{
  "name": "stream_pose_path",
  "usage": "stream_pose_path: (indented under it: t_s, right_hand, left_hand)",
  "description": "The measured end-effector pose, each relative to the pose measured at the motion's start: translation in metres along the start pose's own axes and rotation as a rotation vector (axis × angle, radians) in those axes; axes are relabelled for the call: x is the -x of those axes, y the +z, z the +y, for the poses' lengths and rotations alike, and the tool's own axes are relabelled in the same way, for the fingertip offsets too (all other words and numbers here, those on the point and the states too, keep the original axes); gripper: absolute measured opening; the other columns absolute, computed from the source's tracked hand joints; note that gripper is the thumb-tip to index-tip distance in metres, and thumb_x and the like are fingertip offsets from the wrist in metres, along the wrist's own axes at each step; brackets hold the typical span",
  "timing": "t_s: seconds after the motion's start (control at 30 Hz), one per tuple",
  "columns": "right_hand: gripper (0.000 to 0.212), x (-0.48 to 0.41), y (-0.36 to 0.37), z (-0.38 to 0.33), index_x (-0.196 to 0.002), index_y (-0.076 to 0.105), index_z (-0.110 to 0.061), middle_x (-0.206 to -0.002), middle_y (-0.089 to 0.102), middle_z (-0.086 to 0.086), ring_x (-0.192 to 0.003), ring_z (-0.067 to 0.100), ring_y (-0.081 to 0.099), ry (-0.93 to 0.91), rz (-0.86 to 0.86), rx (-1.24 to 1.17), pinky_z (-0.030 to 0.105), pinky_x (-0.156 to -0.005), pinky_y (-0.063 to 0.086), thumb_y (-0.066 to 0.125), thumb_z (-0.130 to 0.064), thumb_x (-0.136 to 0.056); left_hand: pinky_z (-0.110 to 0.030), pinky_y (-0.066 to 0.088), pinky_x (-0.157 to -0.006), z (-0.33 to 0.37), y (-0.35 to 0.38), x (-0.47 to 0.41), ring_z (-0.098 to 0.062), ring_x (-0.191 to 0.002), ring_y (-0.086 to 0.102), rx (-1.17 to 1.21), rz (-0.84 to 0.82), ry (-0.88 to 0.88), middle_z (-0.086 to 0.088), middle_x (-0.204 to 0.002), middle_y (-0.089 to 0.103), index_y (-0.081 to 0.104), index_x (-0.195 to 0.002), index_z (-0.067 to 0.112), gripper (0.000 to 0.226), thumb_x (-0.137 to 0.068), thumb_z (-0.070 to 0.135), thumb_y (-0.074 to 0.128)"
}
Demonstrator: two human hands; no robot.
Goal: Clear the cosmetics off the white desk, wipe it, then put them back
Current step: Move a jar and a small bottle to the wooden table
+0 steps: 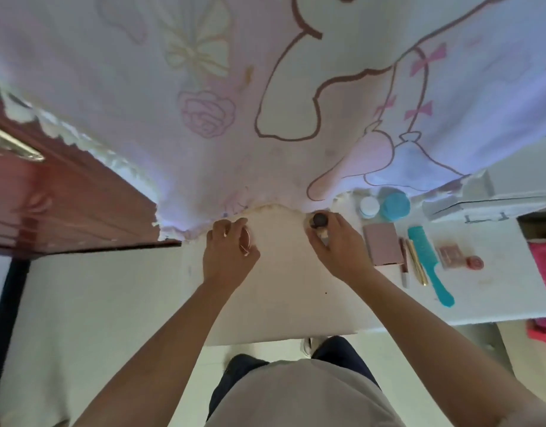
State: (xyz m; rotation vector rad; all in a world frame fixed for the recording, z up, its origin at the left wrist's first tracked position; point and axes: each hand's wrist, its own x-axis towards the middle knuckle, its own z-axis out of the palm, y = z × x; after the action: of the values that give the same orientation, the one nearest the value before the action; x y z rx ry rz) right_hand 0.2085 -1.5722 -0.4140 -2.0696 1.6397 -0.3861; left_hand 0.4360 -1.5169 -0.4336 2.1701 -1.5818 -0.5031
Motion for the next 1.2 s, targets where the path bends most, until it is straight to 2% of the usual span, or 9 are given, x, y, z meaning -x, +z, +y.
stream_pose_path:
  t_s: [0.13, 0.27, 0.43, 0.57, 0.63, 0.73, 0.8, 0.93, 1.2]
  right_hand:
    - [0.033, -0.008, 0.029, -0.075, -0.116, 0.058, -0.01, -0.109, 0.063, 0.007, -0.093, 0.029, 0.061, -0.198, -0.072, 0.028, 0.031, -0.07, 0.04, 0.057, -0.036, -0.096]
    - [0.031, -0.012, 0.065, -0.159, -0.118, 0.058, -0.016, -0.11, 0.061, 0.003, -0.095, 0.028, 0.061, -0.443, -0.162, -0.027, 0.036, -0.072, 0.047, 0.056, -0.037, -0.095]
    - [0.033, 0.023, 0.113, -0.259, -0.105, 0.058, -0.008, -0.095, 0.064, 0.009, -0.084, 0.032, 0.062, -0.771, -0.315, -0.088, 0.039, -0.07, 0.05, 0.055, -0.04, -0.096]
    - [0.029, 0.083, 0.142, -0.314, -0.099, 0.059, -0.012, -0.089, 0.062, 0.0, -0.083, 0.026, 0.062, -1.049, -0.425, -0.15, 0.027, -0.066, 0.035, 0.058, -0.041, -0.094]
    - [0.024, 0.121, 0.151, -0.338, -0.099, 0.06, -0.016, -0.09, 0.058, -0.006, -0.084, 0.019, 0.06, -1.171, -0.515, -0.184, 0.022, -0.065, 0.03, 0.057, -0.04, -0.096]
    - [0.026, 0.173, 0.165, -0.373, -0.101, 0.06, -0.023, -0.096, 0.059, -0.011, -0.087, 0.009, 0.061, -1.299, -0.588, -0.255, 0.024, -0.069, 0.043, 0.052, -0.047, -0.098]
    - [0.024, 0.21, 0.179, -0.398, -0.101, 0.058, -0.025, -0.097, 0.06, -0.012, -0.087, 0.006, 0.061, -1.377, -0.632, -0.28, 0.025, -0.071, 0.049, 0.052, -0.048, -0.097]
    - [0.023, 0.283, 0.209, -0.455, -0.096, 0.057, -0.027, -0.093, 0.058, -0.014, -0.075, 0.003, 0.056, -1.491, -0.668, -0.291, 0.021, -0.065, 0.047, 0.051, -0.049, -0.097]
    - [0.031, 0.395, 0.253, -0.565, -0.092, 0.057, -0.027, -0.089, 0.06, -0.014, -0.076, 0.005, 0.059, -1.533, -0.699, -0.359, 0.026, -0.064, 0.052, 0.047, -0.055, -0.098]
  left_hand:
    - [-0.039, 0.053, -0.07, -0.057, -0.06, 0.038, -0.032, -0.102, 0.051, -0.007, 0.211, -0.11, -0.005, -0.111, 0.054, 0.06, -0.121, 0.024, 0.059, -0.063, 0.023, 0.073]
    - [-0.041, 0.053, -0.073, -0.112, -0.116, 0.09, -0.029, -0.095, 0.05, -0.065, 0.418, -0.325, -0.005, -0.112, 0.053, 0.064, -0.114, 0.019, 0.052, -0.062, 0.023, 0.067]
    - [-0.039, 0.052, -0.078, -0.147, -0.165, 0.201, -0.027, -0.11, 0.047, -0.067, 0.667, -0.644, -0.001, -0.123, 0.05, 0.056, -0.131, 0.029, 0.064, -0.069, 0.024, 0.073]
    - [-0.039, 0.044, -0.094, -0.143, -0.182, 0.305, -0.026, -0.12, 0.045, -0.087, 0.833, -0.902, -0.002, -0.131, 0.049, 0.047, -0.139, 0.027, 0.073, -0.072, 0.027, 0.075]
    - [-0.038, 0.043, -0.095, -0.138, -0.189, 0.355, -0.025, -0.12, 0.044, -0.102, 0.921, -1.02, -0.001, -0.13, 0.05, 0.044, -0.138, 0.026, 0.073, -0.073, 0.031, 0.074]
    - [-0.032, 0.041, -0.087, -0.138, -0.199, 0.412, -0.024, -0.115, 0.046, -0.138, 1.02, -1.111, -0.001, -0.124, 0.051, 0.048, -0.13, 0.024, 0.063, -0.073, 0.03, 0.075]
    - [-0.034, 0.044, -0.086, -0.149, -0.207, 0.448, -0.024, -0.113, 0.047, -0.179, 1.075, -1.142, -0.002, -0.123, 0.051, 0.049, -0.128, 0.022, 0.062, -0.072, 0.03, 0.076]
    - [-0.032, 0.04, -0.09, -0.183, -0.228, 0.509, -0.024, -0.119, 0.046, -0.202, 1.171, -1.203, -0.002, -0.129, 0.05, 0.049, -0.131, 0.022, 0.066, -0.072, 0.031, 0.078]
    - [-0.034, 0.048, -0.081, -0.252, -0.3, 0.609, -0.022, -0.116, 0.048, -0.25, 1.18, -1.211, 0.005, -0.129, 0.045, 0.048, -0.134, 0.028, 0.068, -0.073, 0.034, 0.076]
